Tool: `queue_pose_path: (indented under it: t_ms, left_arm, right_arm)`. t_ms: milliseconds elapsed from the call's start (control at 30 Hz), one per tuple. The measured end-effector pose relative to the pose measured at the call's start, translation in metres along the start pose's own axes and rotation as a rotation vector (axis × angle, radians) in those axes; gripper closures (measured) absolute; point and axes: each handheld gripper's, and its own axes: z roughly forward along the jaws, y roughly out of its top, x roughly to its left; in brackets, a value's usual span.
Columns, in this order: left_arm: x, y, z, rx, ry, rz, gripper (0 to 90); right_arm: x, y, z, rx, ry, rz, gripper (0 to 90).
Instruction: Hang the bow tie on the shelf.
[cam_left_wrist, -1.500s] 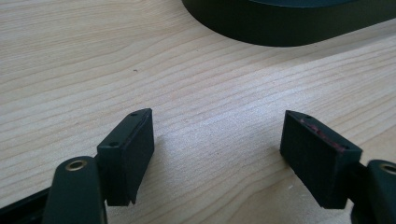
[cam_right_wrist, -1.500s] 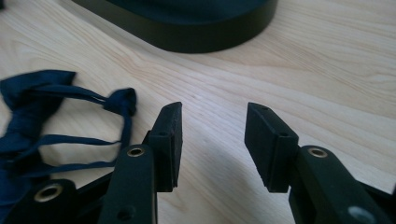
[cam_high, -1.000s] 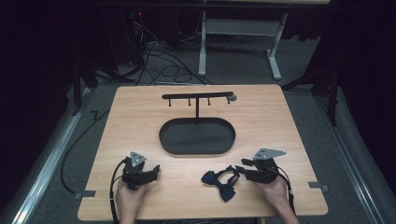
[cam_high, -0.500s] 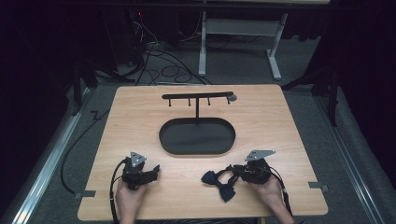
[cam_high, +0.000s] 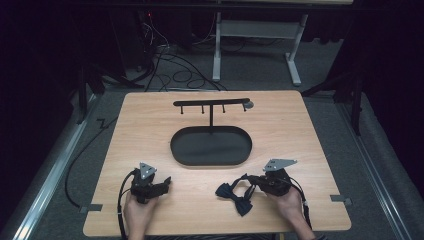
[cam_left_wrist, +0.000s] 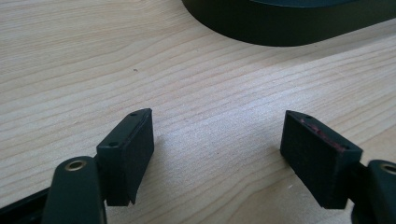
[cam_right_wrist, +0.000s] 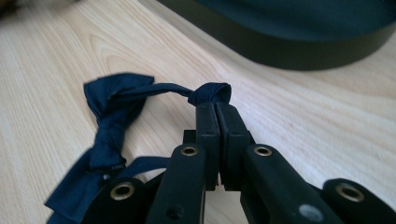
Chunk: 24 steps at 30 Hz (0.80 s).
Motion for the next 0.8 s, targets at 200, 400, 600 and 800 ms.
queue_pose_path:
  t_ms: [200,400,600,800]
  left_arm:
    - [0.000,0.000,0.000,0.000,0.001,0.001,26.2]
    - [0.000,0.000,0.000,0.000,0.001,0.001,26.2]
    - [0.000,0.000,0.000,0.001,0.000,0.001,26.0]
    - [0.000,0.000,0.000,0.001,0.000,0.001,26.1]
  right_arm:
    - [0.003,0.011,-0.007,-0.052,0.015,-0.004,90.0]
    - [0.005,0.027,-0.015,-0.089,0.017,-0.030,90.0]
    - [0.006,0.039,-0.022,-0.105,0.017,-0.055,90.0]
    - [0.004,0.047,-0.031,-0.119,0.015,-0.066,90.0]
